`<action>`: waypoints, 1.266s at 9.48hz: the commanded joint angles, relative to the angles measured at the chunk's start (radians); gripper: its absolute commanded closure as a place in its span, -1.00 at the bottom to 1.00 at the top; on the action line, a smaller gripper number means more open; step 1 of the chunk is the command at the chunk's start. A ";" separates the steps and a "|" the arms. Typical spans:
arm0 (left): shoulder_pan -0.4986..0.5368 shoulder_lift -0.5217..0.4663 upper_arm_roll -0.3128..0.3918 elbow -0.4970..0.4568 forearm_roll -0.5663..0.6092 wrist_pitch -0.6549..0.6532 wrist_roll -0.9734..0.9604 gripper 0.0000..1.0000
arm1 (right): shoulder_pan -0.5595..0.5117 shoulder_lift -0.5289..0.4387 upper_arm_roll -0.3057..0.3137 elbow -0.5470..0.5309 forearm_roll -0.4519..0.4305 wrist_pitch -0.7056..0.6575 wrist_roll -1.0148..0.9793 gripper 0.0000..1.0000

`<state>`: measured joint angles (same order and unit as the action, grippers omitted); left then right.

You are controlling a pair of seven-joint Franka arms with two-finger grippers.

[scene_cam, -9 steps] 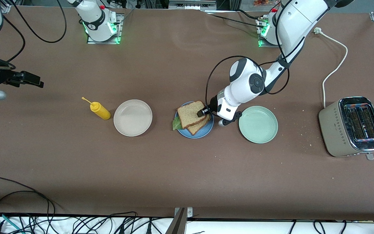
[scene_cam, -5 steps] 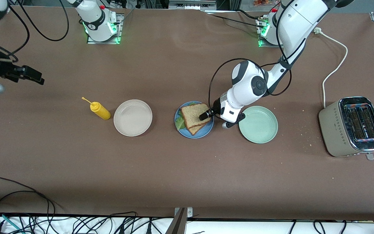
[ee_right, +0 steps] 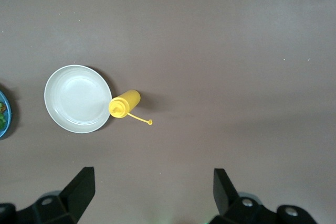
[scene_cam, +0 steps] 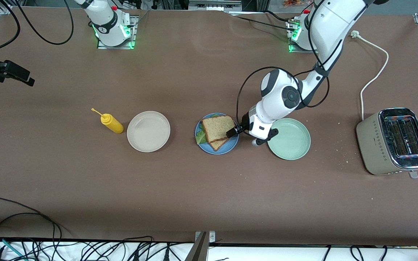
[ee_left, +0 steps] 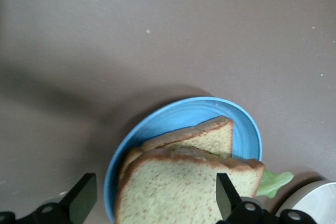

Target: Make sandwich in blue plate with both arms

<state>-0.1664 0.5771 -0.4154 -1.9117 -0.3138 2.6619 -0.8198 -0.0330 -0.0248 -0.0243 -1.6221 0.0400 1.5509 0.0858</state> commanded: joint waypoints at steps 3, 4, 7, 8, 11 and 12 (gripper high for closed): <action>0.074 -0.244 0.109 0.057 0.272 -0.466 0.013 -1.00 | 0.038 0.009 -0.016 0.002 -0.042 0.017 0.002 -1.00; 0.106 -0.275 0.110 0.084 0.303 -0.549 0.068 -1.00 | 0.039 0.009 -0.011 0.002 -0.037 0.014 0.000 -1.00; 0.263 -0.344 0.110 0.195 0.303 -0.777 0.373 -1.00 | 0.060 0.012 0.010 0.007 -0.043 0.017 0.014 -1.00; 0.306 -0.350 0.113 0.245 0.303 -0.846 0.452 -1.00 | 0.061 0.006 0.014 0.007 -0.043 0.012 0.012 -1.00; 0.403 -0.350 0.115 0.423 0.311 -1.000 0.625 -1.00 | 0.061 0.000 0.014 0.005 -0.041 -0.003 0.003 -1.00; 0.404 -0.350 0.115 0.460 0.344 -1.031 0.637 -1.00 | 0.061 0.000 0.018 0.007 -0.046 -0.003 0.003 -1.00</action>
<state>0.2262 0.2241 -0.2905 -1.5405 -0.0341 1.7091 -0.2344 0.0252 -0.0131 -0.0123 -1.6220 0.0161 1.5642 0.0858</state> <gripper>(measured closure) 0.000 0.000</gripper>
